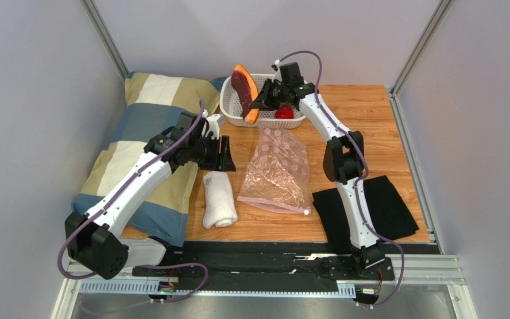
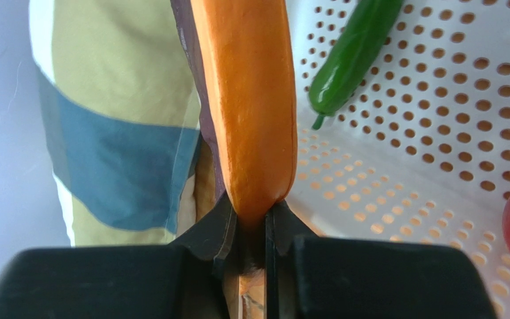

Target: Open the zip-top bag and remove the fake food

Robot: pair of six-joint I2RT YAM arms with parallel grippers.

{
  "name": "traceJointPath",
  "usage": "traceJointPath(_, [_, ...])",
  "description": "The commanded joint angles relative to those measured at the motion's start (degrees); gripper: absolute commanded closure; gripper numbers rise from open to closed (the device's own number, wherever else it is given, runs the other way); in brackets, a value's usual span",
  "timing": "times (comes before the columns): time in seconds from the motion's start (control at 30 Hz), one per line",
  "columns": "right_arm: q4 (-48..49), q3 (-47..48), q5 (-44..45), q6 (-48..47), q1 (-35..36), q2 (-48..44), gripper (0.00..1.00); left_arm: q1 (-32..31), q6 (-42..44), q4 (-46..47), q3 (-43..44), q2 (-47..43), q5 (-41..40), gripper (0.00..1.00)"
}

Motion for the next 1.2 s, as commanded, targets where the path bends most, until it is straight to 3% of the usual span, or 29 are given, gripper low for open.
traceJointPath(0.0, [11.23, 0.63, 2.77, 7.46, -0.71, 1.63, 0.96, -0.04, -0.54, 0.17, -3.62, -3.83, 1.26, 0.40])
traceJointPath(0.1, [10.20, 1.69, 3.12, 7.91, -0.97, 4.63, 0.85, -0.04, -0.46, -0.44, -3.80, -4.62, 0.38, 0.40])
traceJointPath(0.23, [7.92, 1.42, 5.48, 6.85, -1.06, 3.84, 0.46, -0.04, -0.02, -1.59, -3.80, -5.41, -0.76, 0.39])
traceJointPath(0.37, [3.17, 0.02, 7.42, 6.42, -1.32, -1.15, 0.20, -0.04, -0.46, -2.02, -3.80, -6.56, -0.59, 0.37])
traceJointPath(0.47, [-3.85, -1.91, 10.93, 4.22, -1.76, -5.38, 0.15, -0.04, -1.07, -3.25, -3.19, -7.44, -1.29, 0.36])
traceJointPath(0.63, [-19.14, -7.00, 17.53, -3.42, -2.12, -20.31, 0.12, -0.65, -3.09, -3.96, -3.18, -9.81, -1.29, 0.35])
traceJointPath(0.77, [-22.85, -23.94, 21.22, -7.47, 0.95, -38.05, 0.09, -3.81, -8.52, 1.29, -6.08, -13.49, 1.08, 0.30])
traceJointPath(0.8, [-23.29, -32.33, 22.88, -7.39, 1.83, -41.39, 0.08, -5.12, -9.68, 2.45, -7.39, -15.07, -0.22, 0.30])
traceJointPath(0.87, [-22.69, -41.24, 24.38, -6.34, 4.89, -52.81, 0.00, -10.04, -12.31, 5.78, -8.36, -16.75, -2.69, 0.28])
traceJointPath(1.0, [-16.45, -66.87, 30.61, -0.20, 10.53, -73.03, 0.00, -17.87, -14.87, 12.02, -11.69, -21.40, -10.33, 0.19])
traceJointPath(1.07, [-13.38, -74.04, 30.98, 4.99, 11.68, -84.24, 0.00, -21.91, -16.36, 16.94, -13.72, -23.42, -12.62, 0.17])
traceJointPath(1.13, [-11.96, -83.68, 30.98, 8.15, 11.95, -91.40, 0.00, -24.02, -17.24, 23.16, -17.76, -26.67, -14.47, 0.04])
traceJointPath(1.17, [-10.13, -86.79, 30.98, 10.00, 11.95, -97.79, 0.00, -26.12, -18.12, 25.20, -19.25, -27.90, -15.35, 0.03])
